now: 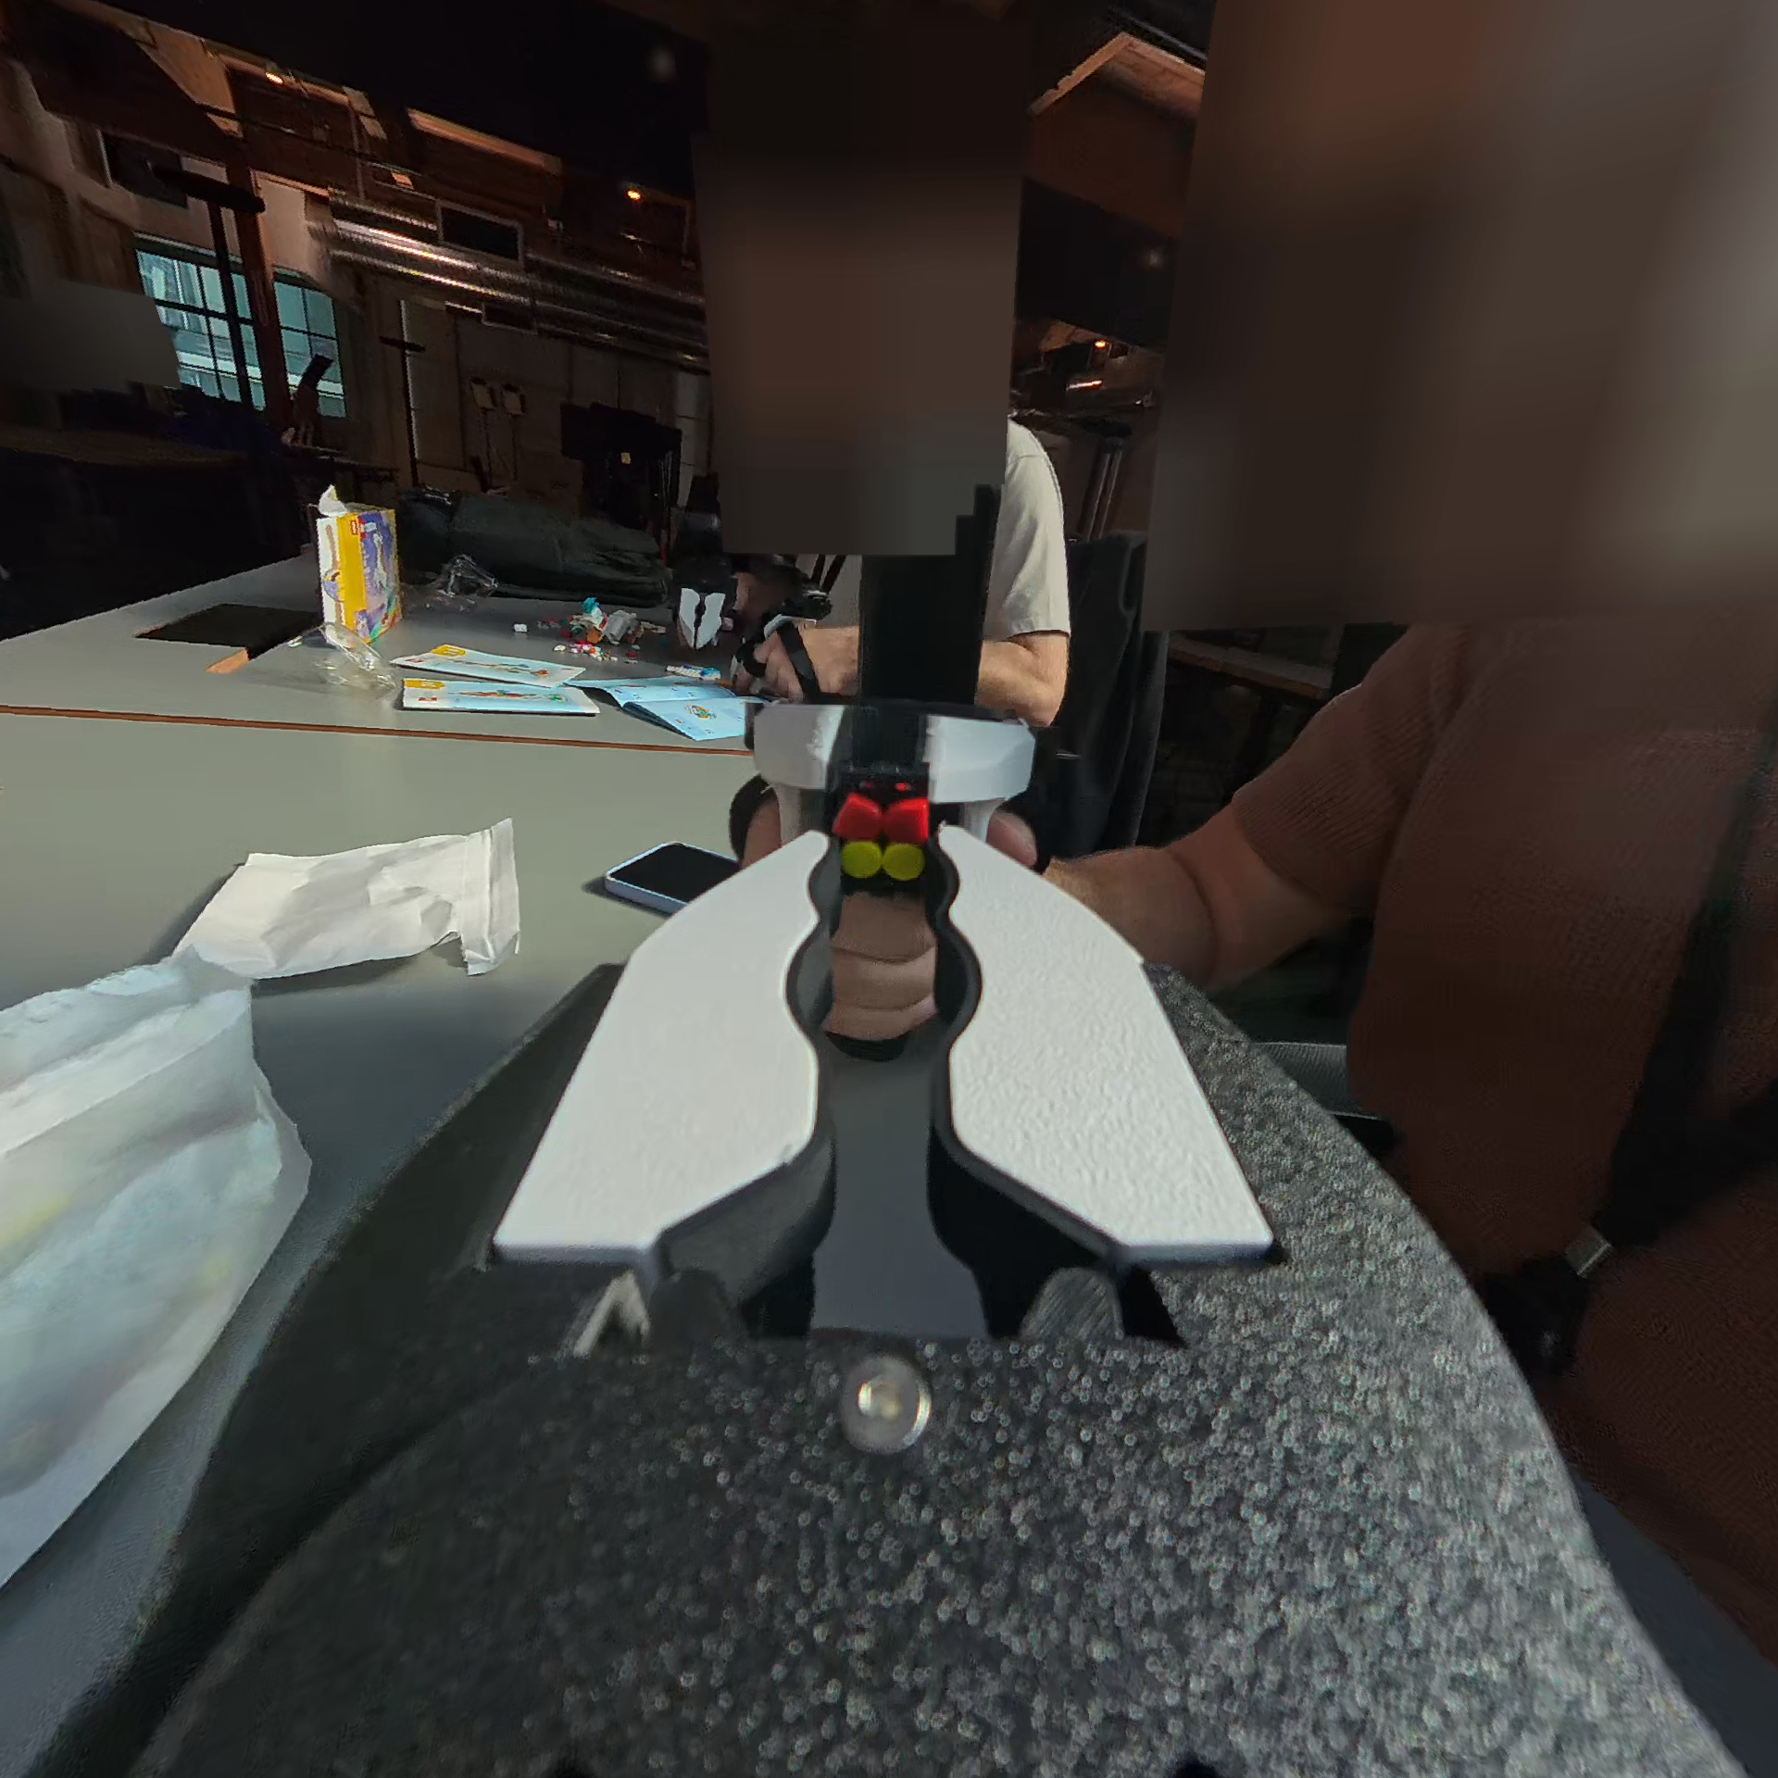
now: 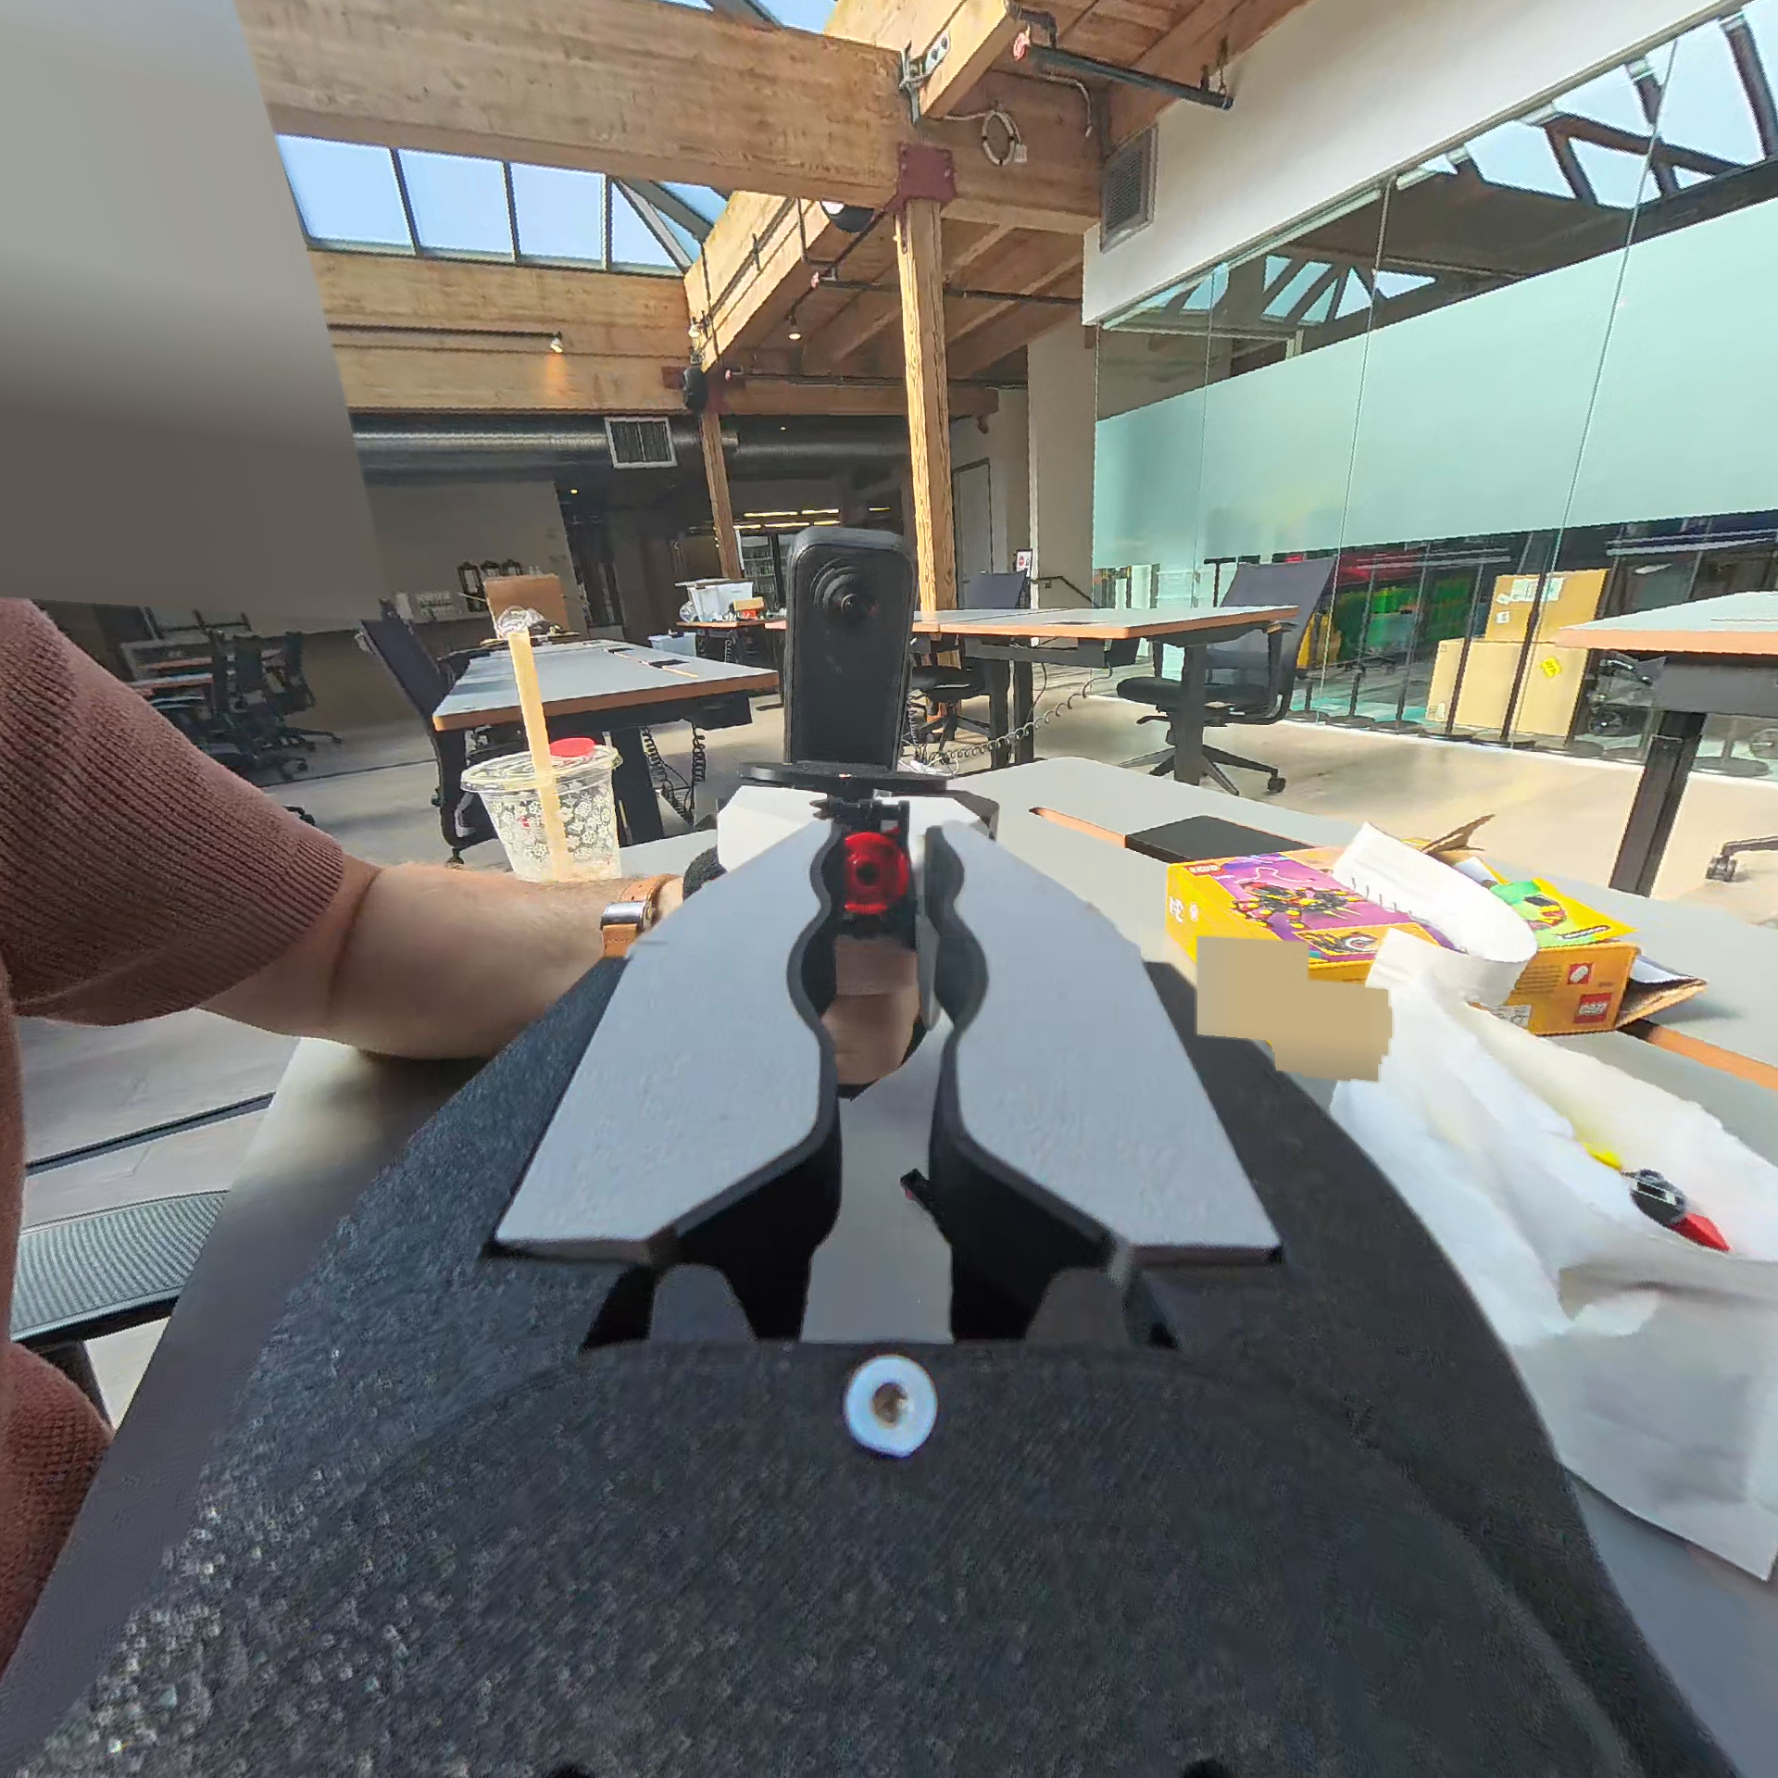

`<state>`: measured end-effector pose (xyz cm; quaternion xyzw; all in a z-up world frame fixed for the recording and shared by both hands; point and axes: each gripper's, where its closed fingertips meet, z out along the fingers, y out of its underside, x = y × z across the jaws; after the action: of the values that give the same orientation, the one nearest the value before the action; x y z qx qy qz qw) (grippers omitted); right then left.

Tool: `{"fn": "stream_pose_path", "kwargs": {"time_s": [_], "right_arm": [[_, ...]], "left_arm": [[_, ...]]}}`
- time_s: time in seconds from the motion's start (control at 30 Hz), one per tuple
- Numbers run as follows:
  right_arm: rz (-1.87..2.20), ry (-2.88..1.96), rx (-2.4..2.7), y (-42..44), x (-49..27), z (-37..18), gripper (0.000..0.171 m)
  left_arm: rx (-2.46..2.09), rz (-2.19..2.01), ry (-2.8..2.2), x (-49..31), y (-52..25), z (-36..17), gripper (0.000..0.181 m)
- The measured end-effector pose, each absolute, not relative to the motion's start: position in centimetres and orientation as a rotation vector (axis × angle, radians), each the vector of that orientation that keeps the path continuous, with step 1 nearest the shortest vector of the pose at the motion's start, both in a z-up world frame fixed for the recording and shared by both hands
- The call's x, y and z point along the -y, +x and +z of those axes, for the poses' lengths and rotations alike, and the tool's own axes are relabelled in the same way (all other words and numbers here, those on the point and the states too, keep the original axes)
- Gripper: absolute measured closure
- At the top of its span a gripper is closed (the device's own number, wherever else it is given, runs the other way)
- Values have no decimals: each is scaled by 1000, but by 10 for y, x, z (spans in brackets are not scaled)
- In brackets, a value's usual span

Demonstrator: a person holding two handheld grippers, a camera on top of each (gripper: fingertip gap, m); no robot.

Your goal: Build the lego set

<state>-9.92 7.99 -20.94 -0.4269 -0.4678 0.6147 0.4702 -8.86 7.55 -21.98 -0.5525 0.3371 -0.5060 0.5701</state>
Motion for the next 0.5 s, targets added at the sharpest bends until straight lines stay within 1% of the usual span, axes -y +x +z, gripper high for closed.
{"fn": "stream_pose_path", "kwargs": {"time_s": [0.07, 0.13, 0.37, 0.5], "right_arm": [[1532, -1019, 1144, -95, -80, -206, 155], [1568, -1016, 1129, -92, -81, -204, 155], [1635, -1071, 1165, -100, -74, -211, 151], [1665, -1059, 1186, -99, -70, -211, 155]], "left_arm": [[-721, -1328, -1227, -72, -94, -208, 166], [-686, -1361, -1208, -73, -100, -204, 166], [-795, -1214, -1263, -72, -90, -213, 166], [-860, -1127, -1293, -71, -88, -217, 166]]}}
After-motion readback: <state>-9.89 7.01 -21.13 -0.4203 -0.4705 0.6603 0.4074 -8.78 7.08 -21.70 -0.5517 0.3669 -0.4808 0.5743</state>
